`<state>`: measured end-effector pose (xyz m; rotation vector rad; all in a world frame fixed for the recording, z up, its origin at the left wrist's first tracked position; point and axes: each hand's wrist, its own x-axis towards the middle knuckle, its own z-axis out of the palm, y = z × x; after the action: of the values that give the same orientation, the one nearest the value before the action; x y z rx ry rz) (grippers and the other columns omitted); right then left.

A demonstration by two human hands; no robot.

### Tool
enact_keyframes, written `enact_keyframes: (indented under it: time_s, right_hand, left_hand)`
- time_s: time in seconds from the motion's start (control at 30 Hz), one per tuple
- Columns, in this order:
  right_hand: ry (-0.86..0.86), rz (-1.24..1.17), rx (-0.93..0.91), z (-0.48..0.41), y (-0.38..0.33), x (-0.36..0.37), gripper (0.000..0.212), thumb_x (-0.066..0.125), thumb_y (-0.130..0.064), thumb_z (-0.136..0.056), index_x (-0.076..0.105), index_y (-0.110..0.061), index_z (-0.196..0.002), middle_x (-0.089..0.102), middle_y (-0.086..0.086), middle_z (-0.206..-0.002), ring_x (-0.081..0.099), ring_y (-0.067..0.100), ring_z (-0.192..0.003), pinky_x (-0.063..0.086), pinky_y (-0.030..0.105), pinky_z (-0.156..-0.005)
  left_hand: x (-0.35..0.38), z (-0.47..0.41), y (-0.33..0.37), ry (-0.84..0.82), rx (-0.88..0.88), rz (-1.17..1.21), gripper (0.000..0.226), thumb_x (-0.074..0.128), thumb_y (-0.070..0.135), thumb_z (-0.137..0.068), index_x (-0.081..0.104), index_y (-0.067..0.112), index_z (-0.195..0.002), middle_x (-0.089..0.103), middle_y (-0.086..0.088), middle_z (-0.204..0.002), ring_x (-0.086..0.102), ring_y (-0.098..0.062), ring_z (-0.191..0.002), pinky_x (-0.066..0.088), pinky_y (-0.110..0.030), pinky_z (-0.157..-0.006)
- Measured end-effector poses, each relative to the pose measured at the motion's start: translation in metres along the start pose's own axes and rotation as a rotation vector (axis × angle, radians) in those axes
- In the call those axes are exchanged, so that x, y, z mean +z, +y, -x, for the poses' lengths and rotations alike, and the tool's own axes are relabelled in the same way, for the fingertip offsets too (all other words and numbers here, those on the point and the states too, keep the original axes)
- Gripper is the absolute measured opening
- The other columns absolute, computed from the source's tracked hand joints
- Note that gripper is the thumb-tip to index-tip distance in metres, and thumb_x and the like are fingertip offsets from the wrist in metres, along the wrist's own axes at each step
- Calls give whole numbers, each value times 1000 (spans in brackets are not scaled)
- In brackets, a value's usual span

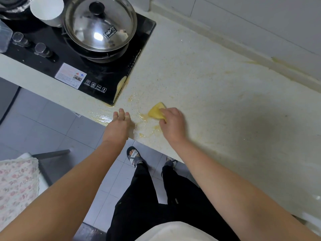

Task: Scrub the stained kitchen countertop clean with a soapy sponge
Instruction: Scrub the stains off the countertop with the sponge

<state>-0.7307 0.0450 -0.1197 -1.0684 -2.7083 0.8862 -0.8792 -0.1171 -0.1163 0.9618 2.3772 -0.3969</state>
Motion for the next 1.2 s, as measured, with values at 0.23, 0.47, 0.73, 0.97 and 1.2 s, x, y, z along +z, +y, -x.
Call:
enact_keyframes:
  time_s: [0.23, 0.47, 0.73, 0.97, 1.2]
  right_hand:
    - [181, 40, 323, -112, 5, -28, 38, 55, -8, -92, 63, -13, -129, 60, 16, -119, 57, 35, -107, 46, 39, -91]
    - [-234, 191, -375, -114, -69, 36, 58, 54, 0, -82, 61, -32, -131, 59, -2, -126, 53, 26, -106, 49, 43, -89]
    - [-463, 291, -491, 9, 25, -18, 62, 53, 12, -73, 63, -36, -110, 60, -9, -121, 51, 23, -105, 44, 42, -87]
    - [-2, 109, 437, 41, 85, -84, 42, 58, -8, -87, 57, -18, -128, 53, 9, -120, 56, 31, -107, 47, 39, -90]
    - [25, 25, 533, 69, 11, -32, 42, 59, -26, -96, 47, -9, -132, 44, 8, -123, 54, 21, -96, 47, 30, -79]
  left_hand:
    - [0, -2, -3, 0, 16, 45, 91, 75, 0, -80, 24, 9, -154, 8, -12, -170, 22, -32, -156, 53, -41, -97]
    - [20, -10, -10, 60, -8, 78, 83, 75, -1, -75, 37, 10, -147, 23, -12, -167, 24, -31, -156, 56, -43, -91]
    - [39, -18, -21, 57, 1, 139, 78, 70, -1, -80, 36, 6, -149, 18, -8, -167, 27, -21, -154, 57, -43, -96]
    - [31, -17, -18, 37, 30, 114, 76, 69, 3, -86, 32, 5, -153, 15, -9, -170, 20, -22, -157, 52, -45, -104]
    - [35, -8, -24, 86, 76, 98, 78, 85, 8, -77, 43, 4, -143, 23, -13, -166, 33, -26, -151, 59, -42, -88]
